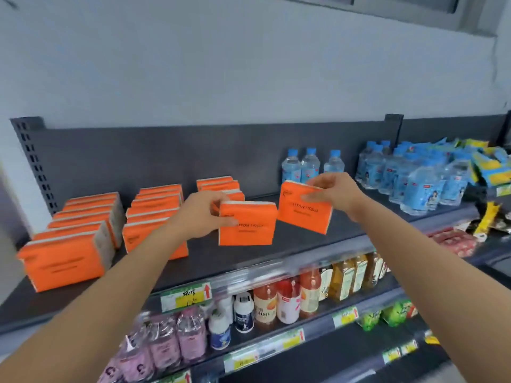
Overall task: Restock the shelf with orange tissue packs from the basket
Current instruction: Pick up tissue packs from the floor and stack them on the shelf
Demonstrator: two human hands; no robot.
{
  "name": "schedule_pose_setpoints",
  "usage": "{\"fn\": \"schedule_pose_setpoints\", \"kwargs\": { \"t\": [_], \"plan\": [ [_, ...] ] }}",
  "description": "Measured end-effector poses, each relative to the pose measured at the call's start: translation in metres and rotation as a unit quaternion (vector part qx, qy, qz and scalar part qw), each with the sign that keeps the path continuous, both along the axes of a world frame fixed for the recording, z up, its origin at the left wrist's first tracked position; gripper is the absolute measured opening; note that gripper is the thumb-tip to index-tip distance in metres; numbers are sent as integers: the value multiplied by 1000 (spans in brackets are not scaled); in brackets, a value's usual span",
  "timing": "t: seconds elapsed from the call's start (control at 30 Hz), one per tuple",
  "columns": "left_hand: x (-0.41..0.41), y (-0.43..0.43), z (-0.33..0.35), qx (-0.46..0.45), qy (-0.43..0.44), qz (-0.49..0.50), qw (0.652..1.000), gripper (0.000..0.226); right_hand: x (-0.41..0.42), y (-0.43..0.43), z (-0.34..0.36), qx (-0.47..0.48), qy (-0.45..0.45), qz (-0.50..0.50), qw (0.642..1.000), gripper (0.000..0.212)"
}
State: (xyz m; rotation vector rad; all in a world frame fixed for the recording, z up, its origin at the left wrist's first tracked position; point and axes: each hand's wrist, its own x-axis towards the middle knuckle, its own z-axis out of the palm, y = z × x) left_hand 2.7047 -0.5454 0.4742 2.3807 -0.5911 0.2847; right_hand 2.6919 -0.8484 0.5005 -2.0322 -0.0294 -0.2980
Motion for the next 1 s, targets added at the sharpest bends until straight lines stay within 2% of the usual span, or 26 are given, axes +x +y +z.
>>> {"fn": "schedule_pose_setpoints", "kwargs": {
  "t": [0.07, 0.17, 0.3, 0.4, 0.5, 0.6, 0.7, 0.77, 1.0],
  "plan": [
    [20, 11, -6, 41, -5, 52, 998, 38, 17, 8, -2, -18, -4, -3, 1000, 33],
    [40, 17, -19, 59, 10, 100, 993, 51, 40, 15, -11, -119, 13, 6, 993, 29],
    [58, 13, -28, 77, -23, 137, 987, 50, 59, 20, -19, -202, 35, 103, 973, 27],
    [60, 2, -27, 112, -34, 145, 982, 43, 67, 28, -24, -206, 41, 177, 961, 32],
    [64, -4, -22, 143, -20, 150, 978, 45, 72, 46, -32, -184, 28, 219, 958, 35],
    [66, -3, -16, 154, -10, 163, 975, 42, 77, 72, -46, -182, -29, 183, 966, 47],
    [66, 1, -11, 164, 13, 161, 973, 43, 78, 101, -61, -189, -66, 149, 968, 76],
    [64, 3, -9, 167, 29, 153, 974, 45, 77, 117, -69, -182, -74, 147, 969, 89],
    [56, 10, -5, 189, 43, 120, 974, 51, 67, 123, -79, -145, -56, 129, 979, 103]
  ]
}}
